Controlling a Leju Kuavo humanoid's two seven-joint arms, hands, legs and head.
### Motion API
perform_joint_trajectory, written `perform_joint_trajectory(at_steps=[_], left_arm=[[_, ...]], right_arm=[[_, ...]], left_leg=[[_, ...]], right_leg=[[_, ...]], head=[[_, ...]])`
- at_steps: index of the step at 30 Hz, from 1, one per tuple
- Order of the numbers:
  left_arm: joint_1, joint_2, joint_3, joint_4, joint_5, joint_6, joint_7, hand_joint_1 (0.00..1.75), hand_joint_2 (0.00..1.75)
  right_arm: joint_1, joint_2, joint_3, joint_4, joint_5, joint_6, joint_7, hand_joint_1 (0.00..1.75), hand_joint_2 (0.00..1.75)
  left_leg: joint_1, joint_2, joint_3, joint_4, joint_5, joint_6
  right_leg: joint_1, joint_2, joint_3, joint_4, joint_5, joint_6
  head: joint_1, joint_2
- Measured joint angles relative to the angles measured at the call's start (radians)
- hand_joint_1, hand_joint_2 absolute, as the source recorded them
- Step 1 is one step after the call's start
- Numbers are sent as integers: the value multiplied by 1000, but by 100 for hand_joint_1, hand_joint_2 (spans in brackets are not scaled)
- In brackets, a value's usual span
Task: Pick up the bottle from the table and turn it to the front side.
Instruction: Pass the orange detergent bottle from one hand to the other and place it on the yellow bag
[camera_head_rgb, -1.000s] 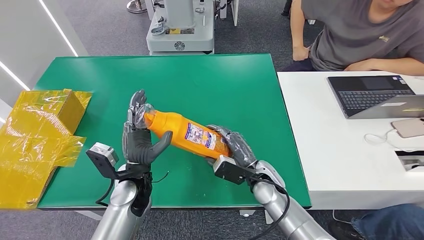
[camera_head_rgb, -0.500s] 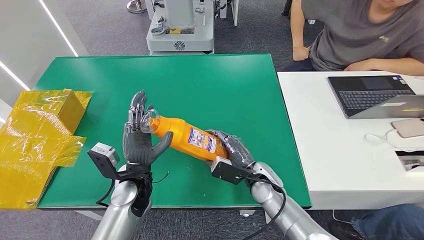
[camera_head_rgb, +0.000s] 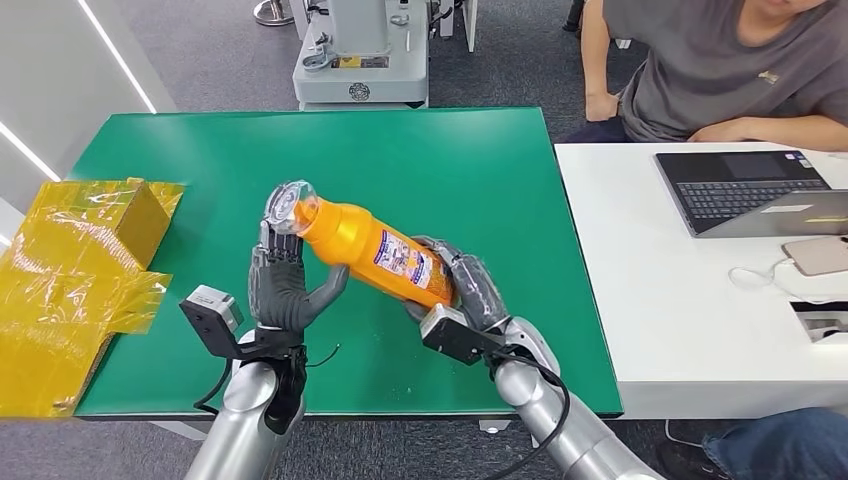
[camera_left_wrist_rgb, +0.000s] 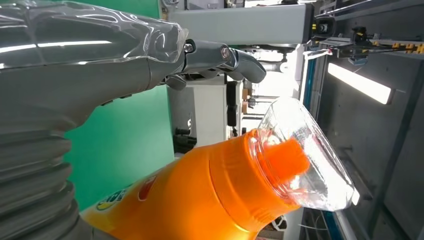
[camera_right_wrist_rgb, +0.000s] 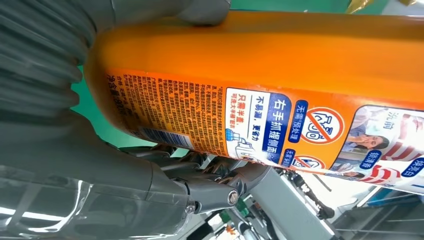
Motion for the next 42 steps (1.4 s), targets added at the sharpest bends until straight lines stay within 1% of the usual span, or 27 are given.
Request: perform_joint_trajectory(at_steps=[13, 19, 24, 28, 42], left_arm=[[1, -2, 0, 5, 1, -6, 3, 0, 175], [2, -4, 0, 5, 1, -6, 7, 0, 175], [7, -4, 0, 5, 1, -7, 9, 0, 175], [9, -5, 0, 5, 1, -12, 13, 175, 175], [19, -5, -1, 5, 0, -61, 25, 175, 175]], right_arm=[[1, 6, 4, 48, 9, 168, 3, 175, 175], [-1, 12, 10, 70, 16, 209, 0, 175, 175], [-5, 14, 17, 85, 24, 215, 0, 175, 175], [-8, 18, 20, 96, 25, 214, 1, 175, 175], [-27, 22, 23, 142, 69, 185, 2, 175, 175]], left_leg=[[0, 0, 0, 0, 0, 0], [0, 0, 0, 0, 0, 0], [0, 0, 0, 0, 0, 0], [0, 0, 0, 0, 0, 0], [0, 0, 0, 0, 0, 0]], right_leg=[[0, 0, 0, 0, 0, 0], [0, 0, 0, 0, 0, 0], [0, 0, 0, 0, 0, 0], [0, 0, 0, 0, 0, 0], [0, 0, 0, 0, 0, 0]], head=[[0, 0], [0, 0], [0, 0], [0, 0], [0, 0]])
